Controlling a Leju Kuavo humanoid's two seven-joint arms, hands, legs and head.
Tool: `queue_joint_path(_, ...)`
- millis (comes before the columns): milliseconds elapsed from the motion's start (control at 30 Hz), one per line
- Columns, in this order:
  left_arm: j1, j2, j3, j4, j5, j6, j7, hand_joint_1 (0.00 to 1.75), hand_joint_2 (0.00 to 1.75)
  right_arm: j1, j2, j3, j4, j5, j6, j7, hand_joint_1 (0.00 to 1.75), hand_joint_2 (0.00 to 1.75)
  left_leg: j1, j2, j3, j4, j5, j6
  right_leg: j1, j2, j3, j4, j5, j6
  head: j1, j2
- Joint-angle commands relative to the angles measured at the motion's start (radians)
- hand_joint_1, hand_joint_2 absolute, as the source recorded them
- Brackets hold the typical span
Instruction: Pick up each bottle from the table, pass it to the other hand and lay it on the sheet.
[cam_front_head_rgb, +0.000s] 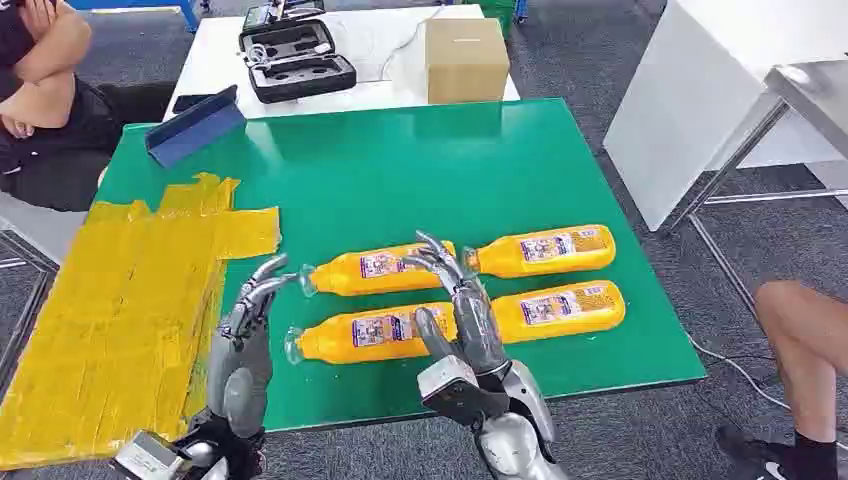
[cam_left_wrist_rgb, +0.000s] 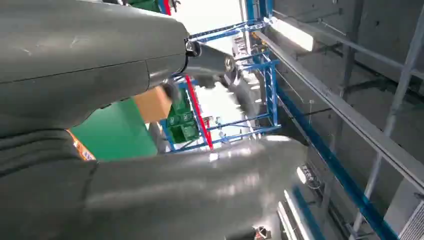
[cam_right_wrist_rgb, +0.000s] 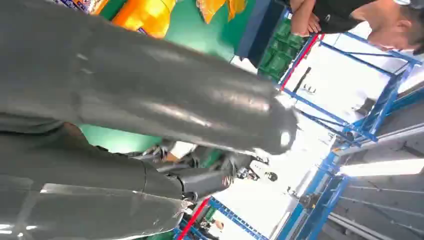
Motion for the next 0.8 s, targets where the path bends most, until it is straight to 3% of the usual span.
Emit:
queue_joint_path(33, 0.063, 0.042, -0.036, 0.052, 0.126, 0.493, -0.045, 1.75, 0.00, 0.110, -0.109, -0.044, 0.100, -0.333, -0.070, -0.198, 1.75, 0.00, 0.000, 0.000, 0.003, 0.000, -0.001, -0.001, 0.000, 0.000, 0.003, 0.000, -0.001, -0.001, 0.000, 0.000)
queue_joint_path(67, 0.061, 0.044, -0.037, 0.057, 0.128, 0.501, -0.045, 1.75, 0.00, 0.106, -0.107, -0.044, 0.105, -0.332, -0.065, -0.198, 1.75, 0.00, 0.001, 0.000, 0.004, 0.000, -0.002, -0.001, 0.001, 0.000, 0.004, 0.000, -0.002, -0.002, 0.000, 0.000)
queue_joint_path(100, 0.061, 0.044, -0.037, 0.057, 0.128, 0.501, -0.045, 0.00, 0.00, 0.106, -0.107, -0.044, 0.105, -0.332, -0.065, -0.198, 0.00, 0.00, 0.001, 0.001, 0.006, 0.000, -0.003, -0.001, 0.001, 0.000, 0.006, -0.001, -0.003, -0.002, 0.000, 0.000)
queue_joint_path(167, 0.058, 0.049, -0.039, 0.066, 0.124, 0.518, -0.045, 0.00, 0.00, 0.103, -0.100, -0.052, 0.114, -0.310, -0.079, -0.198, 0.00, 0.00, 0.000, 0.000, 0.004, 0.000, -0.002, -0.001, 0.000, 0.000, 0.004, 0.000, -0.002, -0.001, 0.000, 0.000)
queue_joint_path(200, 0.058, 0.049, -0.039, 0.066, 0.124, 0.518, -0.045, 0.00, 0.00, 0.103, -0.100, -0.052, 0.114, -0.310, -0.079, -0.198, 0.00, 0.00, 0.001, -0.003, 0.010, -0.003, -0.004, 0.000, 0.001, -0.003, 0.011, -0.005, -0.004, -0.001, 0.000, 0.000)
queue_joint_path(233, 0.054, 0.051, -0.040, 0.078, 0.118, 0.537, -0.045, 0.00, 0.00, 0.098, -0.097, -0.053, 0.122, -0.287, -0.088, -0.191, 0.00, 0.00, 0.001, -0.002, 0.004, -0.001, -0.004, -0.001, 0.001, -0.001, 0.005, -0.002, -0.003, -0.001, 0.000, 0.000)
queue_joint_path(333, 0.041, 0.057, -0.046, 0.120, 0.116, 0.554, -0.045, 0.00, 0.00, 0.088, -0.089, -0.054, 0.145, -0.259, -0.092, -0.183, 0.00, 0.00, 0.000, -0.002, 0.005, -0.002, -0.003, -0.001, 0.000, 0.000, 0.005, -0.003, -0.002, -0.002, 0.000, 0.000)
queue_joint_path(367, 0.039, 0.056, -0.046, 0.123, 0.111, 0.560, -0.045, 0.00, 0.00, 0.084, -0.092, -0.049, 0.151, -0.243, -0.092, -0.175, 0.00, 1.75, 0.000, -0.002, 0.003, -0.002, -0.002, -0.001, 0.000, -0.001, 0.003, -0.002, -0.001, -0.001, 0.000, 0.000)
queue_joint_path(433, 0.036, 0.054, -0.045, 0.139, 0.099, 0.579, -0.045, 0.00, 0.00, 0.064, -0.104, -0.033, 0.180, -0.155, -0.119, -0.098, 0.00, 1.75, 0.000, -0.002, 0.004, -0.002, -0.003, -0.001, 0.000, -0.001, 0.003, -0.002, -0.002, -0.002, 0.000, 0.000)
queue_joint_path(467, 0.032, 0.051, -0.043, 0.156, 0.092, 0.590, -0.045, 0.00, 0.00, 0.037, -0.126, -0.004, 0.219, -0.014, -0.151, -0.003, 0.00, 1.75, 0.000, -0.002, 0.003, -0.002, -0.002, 0.000, 0.000, 0.000, 0.002, -0.002, -0.001, -0.001, 0.000, 0.000)
queue_joint_path(533, 0.031, 0.051, -0.041, 0.158, 0.092, 0.589, -0.045, 0.00, 0.00, 0.029, -0.129, 0.005, 0.228, 0.015, -0.155, 0.017, 0.00, 1.75, 0.000, 0.001, 0.004, -0.002, -0.002, -0.001, 0.000, 0.002, 0.004, -0.003, -0.001, -0.001, 0.000, 0.000)
queue_joint_path(567, 0.020, 0.046, -0.029, 0.174, 0.098, 0.558, -0.045, 0.00, 0.00, -0.028, -0.144, 0.041, 0.304, 0.146, -0.185, 0.120, 0.00, 1.75, 0.000, 0.001, 0.005, -0.002, -0.003, -0.001, 0.001, 0.002, 0.005, -0.003, -0.001, -0.002, 0.000, 0.000)
queue_joint_path(633, 0.010, 0.037, -0.016, 0.195, 0.093, 0.523, -0.045, 0.00, 0.00, -0.091, -0.162, 0.093, 0.378, 0.276, -0.192, 0.229, 0.00, 1.75, 0.000, 0.001, 0.003, -0.002, -0.002, 0.000, 0.000, 0.002, 0.002, -0.003, 0.000, -0.001, 0.000, 0.000)
queue_joint_path(800, 0.004, 0.034, -0.013, 0.200, 0.091, 0.522, -0.045, 0.00, 0.00, -0.110, -0.157, 0.098, 0.399, 0.277, -0.191, 0.234, 0.00, 1.75, 0.000, 0.000, 0.005, -0.002, -0.002, 0.000, 0.000, 0.001, 0.004, -0.003, 0.000, -0.001, 0.000, 0.000)
